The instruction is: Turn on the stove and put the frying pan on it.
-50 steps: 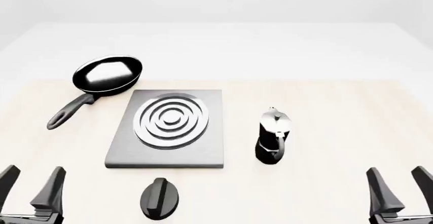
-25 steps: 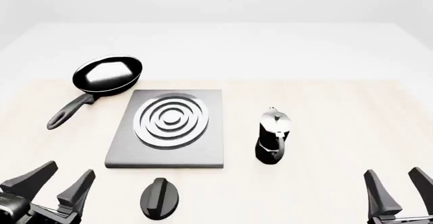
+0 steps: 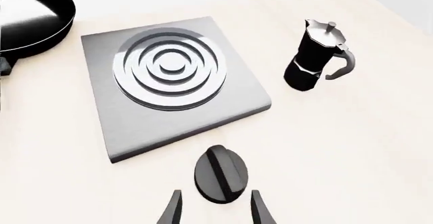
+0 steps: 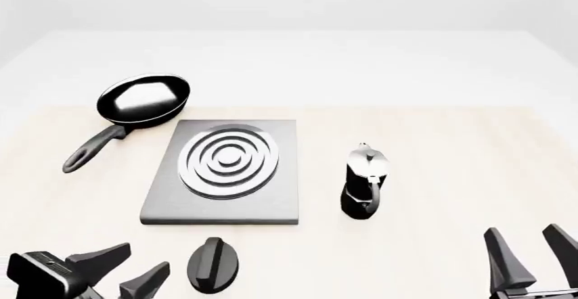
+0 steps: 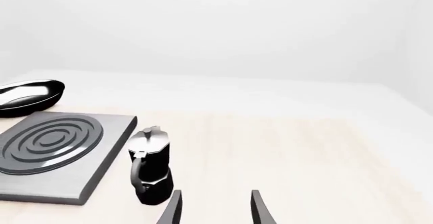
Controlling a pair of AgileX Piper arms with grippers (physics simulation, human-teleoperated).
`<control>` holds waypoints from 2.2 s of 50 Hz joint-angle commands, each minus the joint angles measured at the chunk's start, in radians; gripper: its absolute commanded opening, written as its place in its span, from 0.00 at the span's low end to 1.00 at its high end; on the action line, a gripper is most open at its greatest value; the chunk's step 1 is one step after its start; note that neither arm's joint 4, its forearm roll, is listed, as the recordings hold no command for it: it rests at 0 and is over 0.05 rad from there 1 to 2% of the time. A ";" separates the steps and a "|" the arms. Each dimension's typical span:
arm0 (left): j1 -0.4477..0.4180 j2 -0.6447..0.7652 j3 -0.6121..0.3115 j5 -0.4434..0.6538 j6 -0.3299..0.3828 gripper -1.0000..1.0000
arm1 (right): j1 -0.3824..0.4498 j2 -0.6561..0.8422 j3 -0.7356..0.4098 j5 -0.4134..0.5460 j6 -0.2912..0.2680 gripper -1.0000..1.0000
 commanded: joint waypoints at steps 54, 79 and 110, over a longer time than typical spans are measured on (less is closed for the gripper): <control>-0.163 1.118 0.105 -1.062 -0.082 1.00 | -0.019 0.003 0.000 0.005 0.021 1.00; -0.268 1.102 0.093 -1.056 -0.109 1.00 | -0.031 0.000 0.000 0.008 0.025 1.00; -0.436 0.422 -0.148 -0.319 -0.050 1.00 | -0.033 -0.002 0.000 0.004 0.032 1.00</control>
